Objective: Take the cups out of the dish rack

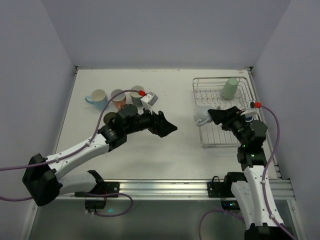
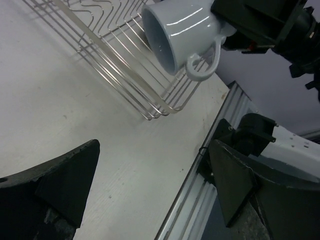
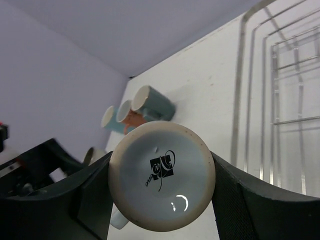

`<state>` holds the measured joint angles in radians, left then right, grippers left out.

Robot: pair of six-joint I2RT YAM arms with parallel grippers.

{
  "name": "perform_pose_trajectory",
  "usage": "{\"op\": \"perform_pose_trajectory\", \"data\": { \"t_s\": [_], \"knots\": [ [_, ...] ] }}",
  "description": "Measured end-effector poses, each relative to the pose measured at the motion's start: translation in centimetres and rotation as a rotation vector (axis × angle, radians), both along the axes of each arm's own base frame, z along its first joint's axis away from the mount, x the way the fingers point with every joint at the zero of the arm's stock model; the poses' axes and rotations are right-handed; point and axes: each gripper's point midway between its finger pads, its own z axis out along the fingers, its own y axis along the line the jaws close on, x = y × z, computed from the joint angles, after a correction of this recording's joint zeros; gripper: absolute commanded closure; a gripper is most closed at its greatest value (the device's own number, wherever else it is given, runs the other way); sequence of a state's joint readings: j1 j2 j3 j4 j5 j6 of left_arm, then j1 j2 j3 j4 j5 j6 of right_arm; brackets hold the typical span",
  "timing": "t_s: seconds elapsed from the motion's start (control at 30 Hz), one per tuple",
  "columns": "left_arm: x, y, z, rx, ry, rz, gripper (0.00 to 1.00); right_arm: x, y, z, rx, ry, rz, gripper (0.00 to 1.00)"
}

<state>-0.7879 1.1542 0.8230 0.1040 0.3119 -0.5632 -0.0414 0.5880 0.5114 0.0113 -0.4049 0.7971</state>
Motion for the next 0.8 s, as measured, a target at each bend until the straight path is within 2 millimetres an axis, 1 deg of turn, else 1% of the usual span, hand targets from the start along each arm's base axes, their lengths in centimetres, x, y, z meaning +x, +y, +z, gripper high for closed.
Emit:
{"op": "perform_pose_trajectory", "data": {
  "t_s": [0.07, 0.2, 0.37, 0.47, 0.5, 0.57, 0.6, 0.67, 0.7, 0.77, 0.8],
  "knots": [
    [0.4, -1.1, -0.2, -0.038, 0.035, -0.012, 0.06, -0.6, 1.5, 0.4, 0.052, -0.032, 0.088, 0.94],
    [1.0, -2.8, 0.4, -0.128, 0.075, -0.026, 0.08, -2.0, 3.9, 1.5, 0.123, -0.097, 0.237, 0.94],
    [1.0, -4.3, 1.9, -0.242, 0.116, -0.065, 0.15, -3.7, 6.2, 2.6, 0.170, -0.153, 0.372, 0.94],
    [0.8, -5.1, 3.1, -0.313, 0.125, -0.104, 0.23, -4.6, 7.8, 2.4, 0.196, -0.153, 0.449, 0.94],
    [0.8, -5.1, 3.1, -0.322, 0.131, -0.105, 0.28, -4.8, 8.3, 2.2, 0.201, -0.146, 0.469, 0.94],
    [0.5, -5.2, 3.5, -0.358, 0.143, -0.123, 0.36, -5.0, 9.1, 2.2, 0.213, -0.140, 0.495, 0.94],
    [0.2, -5.3, 3.6, -0.371, 0.149, -0.140, 0.43, -5.2, 9.6, 2.1, 0.218, -0.135, 0.515, 0.94],
    [-0.3, -5.3, 3.8, -0.392, 0.162, -0.160, 0.51, -5.3, 10.3, 2.3, 0.232, -0.142, 0.533, 0.93],
    [-0.5, -5.3, 3.9, -0.403, 0.163, -0.168, 0.58, -5.3, 10.5, 2.4, 0.240, -0.146, 0.541, 0.93],
    [-0.8, -5.2, 4.2, -0.425, 0.169, -0.182, 0.64, -5.3, 10.8, 2.4, 0.253, -0.148, 0.548, 0.93],
    [-0.8, -5.2, 4.4, -0.437, 0.168, -0.184, 0.77, -5.2, 10.9, 2.4, 0.260, -0.148, 0.550, 0.92]
  ]
}}
